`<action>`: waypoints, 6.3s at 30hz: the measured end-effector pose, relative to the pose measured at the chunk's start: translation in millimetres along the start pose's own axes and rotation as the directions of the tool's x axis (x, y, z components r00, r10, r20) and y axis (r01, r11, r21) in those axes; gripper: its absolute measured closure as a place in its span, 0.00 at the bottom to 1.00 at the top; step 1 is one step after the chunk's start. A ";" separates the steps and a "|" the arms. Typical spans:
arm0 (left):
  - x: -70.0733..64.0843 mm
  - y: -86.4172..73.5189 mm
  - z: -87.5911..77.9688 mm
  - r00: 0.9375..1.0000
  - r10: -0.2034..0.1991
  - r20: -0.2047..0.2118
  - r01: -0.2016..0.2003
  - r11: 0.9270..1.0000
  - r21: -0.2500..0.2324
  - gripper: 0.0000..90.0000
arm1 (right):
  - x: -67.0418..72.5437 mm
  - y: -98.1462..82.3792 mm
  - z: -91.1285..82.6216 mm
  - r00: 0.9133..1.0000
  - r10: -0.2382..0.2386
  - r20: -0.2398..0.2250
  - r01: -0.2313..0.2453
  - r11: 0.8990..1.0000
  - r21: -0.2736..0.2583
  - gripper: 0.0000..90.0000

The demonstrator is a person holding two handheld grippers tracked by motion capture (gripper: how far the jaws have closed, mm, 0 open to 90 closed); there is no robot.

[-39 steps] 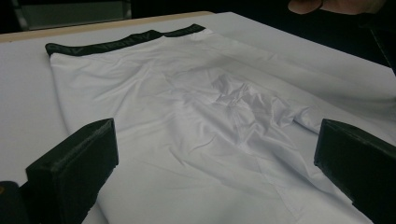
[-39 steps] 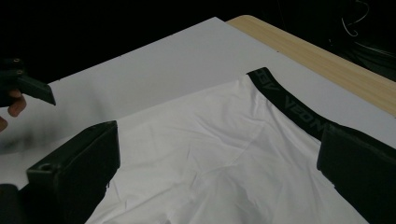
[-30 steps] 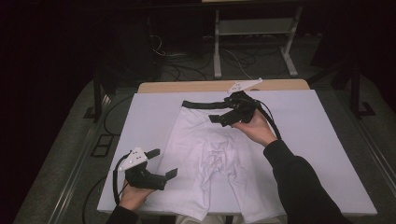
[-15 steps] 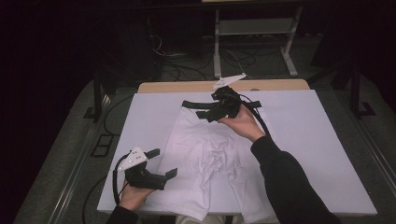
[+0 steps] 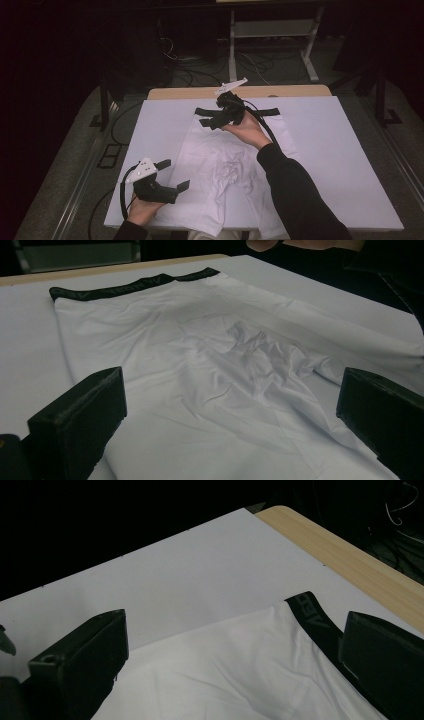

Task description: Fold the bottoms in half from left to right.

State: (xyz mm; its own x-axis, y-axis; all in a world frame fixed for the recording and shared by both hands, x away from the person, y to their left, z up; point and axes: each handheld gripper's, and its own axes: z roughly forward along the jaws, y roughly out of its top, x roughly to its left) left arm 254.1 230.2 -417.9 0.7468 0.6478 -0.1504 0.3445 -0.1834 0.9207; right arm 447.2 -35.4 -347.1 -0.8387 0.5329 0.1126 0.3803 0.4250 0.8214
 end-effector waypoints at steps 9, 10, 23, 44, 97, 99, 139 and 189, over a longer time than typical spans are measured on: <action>-0.2 -0.2 -0.2 1.000 -0.007 0.000 0.007 1.000 -0.002 0.00 | -5.4 -0.1 18.6 1.000 0.018 -0.002 -0.018 1.000 0.017 0.00; -0.1 -0.2 -0.3 1.000 -0.005 0.001 0.005 1.000 -0.001 0.00 | -6.3 -0.5 19.9 1.000 0.018 0.000 -0.018 1.000 0.017 0.00; 0.1 -0.3 -0.8 1.000 -0.007 0.001 0.007 1.000 -0.005 0.00 | -23.4 -8.9 35.2 0.999 0.039 0.033 -0.041 0.998 0.042 0.00; 0.2 -0.1 -0.8 1.000 -0.004 0.005 0.004 1.000 -0.005 0.00 | -47.1 -3.4 53.5 0.994 0.086 0.067 -0.087 0.996 0.023 0.00; 0.8 0.4 -0.1 1.000 -0.009 0.027 0.010 1.000 -0.015 0.00 | -69.9 -1.8 126.0 0.982 0.161 0.099 -0.168 0.983 0.073 0.26; 1.0 0.3 0.1 1.000 -0.012 0.027 0.013 1.000 -0.017 0.00 | -70.6 -2.0 128.4 0.981 0.168 0.096 -0.176 0.981 0.081 0.31; 3.0 0.3 -4.2 0.999 -0.031 0.008 0.032 0.999 -0.030 0.00 | -57.2 -6.9 160.6 0.952 0.138 0.273 -0.181 0.974 0.139 0.79; 16.5 -42.3 -62.3 0.986 -0.160 0.049 0.129 0.913 0.388 0.09 | -61.5 -6.8 154.5 0.952 0.203 0.229 -0.235 0.964 0.121 0.94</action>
State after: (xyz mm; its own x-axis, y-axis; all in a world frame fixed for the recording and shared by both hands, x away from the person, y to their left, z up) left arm 216.5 294.6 -436.9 0.7092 0.6315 -0.3133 0.6313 -0.3711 0.6810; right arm 556.5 42.0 -446.0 -0.6320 0.7610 0.1464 0.6111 0.3731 0.6981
